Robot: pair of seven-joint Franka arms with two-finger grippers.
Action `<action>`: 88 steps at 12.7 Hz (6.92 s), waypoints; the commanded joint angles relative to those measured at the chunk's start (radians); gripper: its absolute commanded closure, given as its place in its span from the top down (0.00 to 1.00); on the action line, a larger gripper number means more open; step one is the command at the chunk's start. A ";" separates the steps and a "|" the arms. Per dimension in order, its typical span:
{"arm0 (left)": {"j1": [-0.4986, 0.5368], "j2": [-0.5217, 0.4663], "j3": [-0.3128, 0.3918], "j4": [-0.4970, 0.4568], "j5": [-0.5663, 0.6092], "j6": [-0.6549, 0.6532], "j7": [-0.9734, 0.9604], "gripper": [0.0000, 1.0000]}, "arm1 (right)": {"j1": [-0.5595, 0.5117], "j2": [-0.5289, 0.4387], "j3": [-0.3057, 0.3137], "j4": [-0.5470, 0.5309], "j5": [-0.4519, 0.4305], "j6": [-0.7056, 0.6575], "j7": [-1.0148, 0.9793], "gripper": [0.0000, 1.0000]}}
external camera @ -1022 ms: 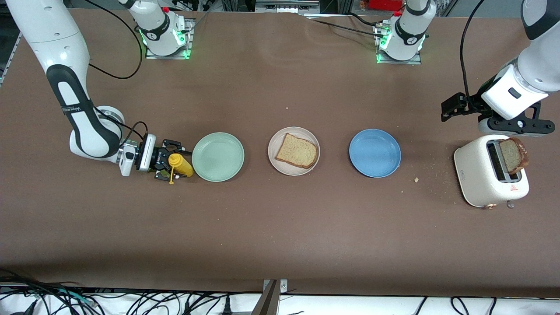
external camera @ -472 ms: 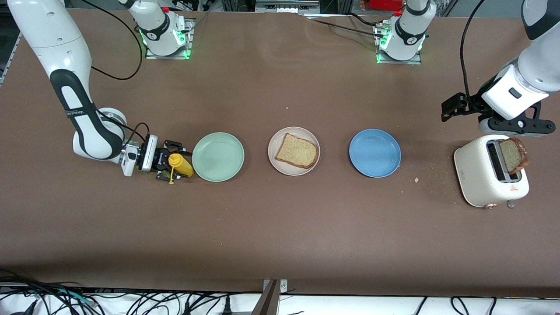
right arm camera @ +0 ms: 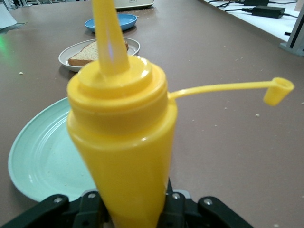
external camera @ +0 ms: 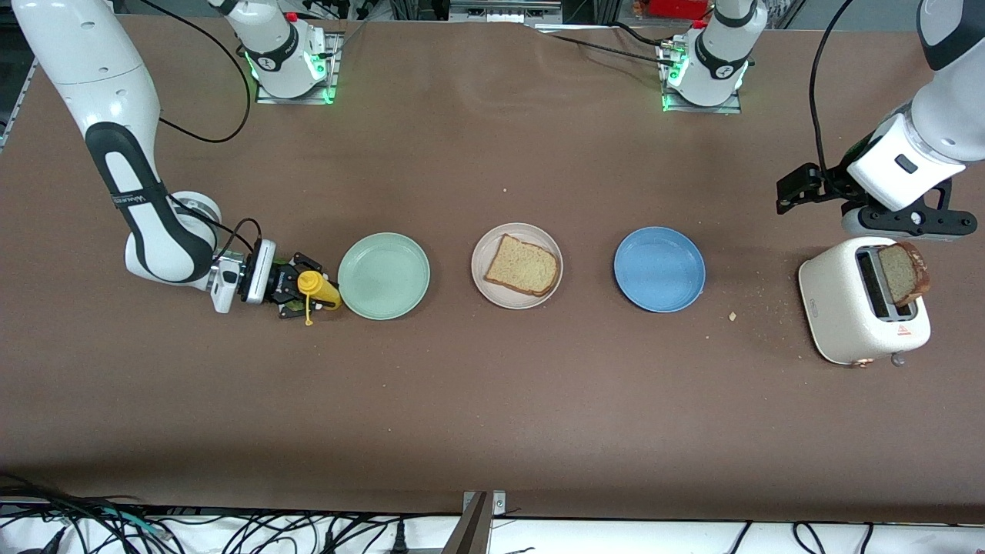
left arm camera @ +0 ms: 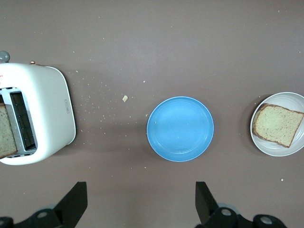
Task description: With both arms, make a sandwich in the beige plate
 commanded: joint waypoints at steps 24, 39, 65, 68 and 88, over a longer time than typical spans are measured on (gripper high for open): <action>-0.005 -0.016 0.001 -0.016 0.015 0.013 -0.009 1.00 | 1.083 0.079 -0.255 0.569 -1.589 -0.429 2.144 0.00; -0.002 -0.010 0.001 -0.007 0.015 0.017 -0.001 1.00 | 1.237 0.370 -0.392 0.800 -1.663 -0.525 2.167 0.00; -0.011 -0.009 0.000 -0.005 0.015 0.015 -0.009 1.00 | -0.125 0.050 0.285 0.465 -0.892 -0.319 0.700 0.00; -0.010 -0.009 0.001 -0.005 0.015 0.015 -0.007 1.00 | -0.186 0.136 0.286 0.464 -0.778 -0.324 0.488 0.00; -0.008 -0.009 0.001 -0.005 0.015 0.015 -0.001 1.00 | -0.284 0.345 0.286 0.459 -0.609 -0.428 0.211 0.00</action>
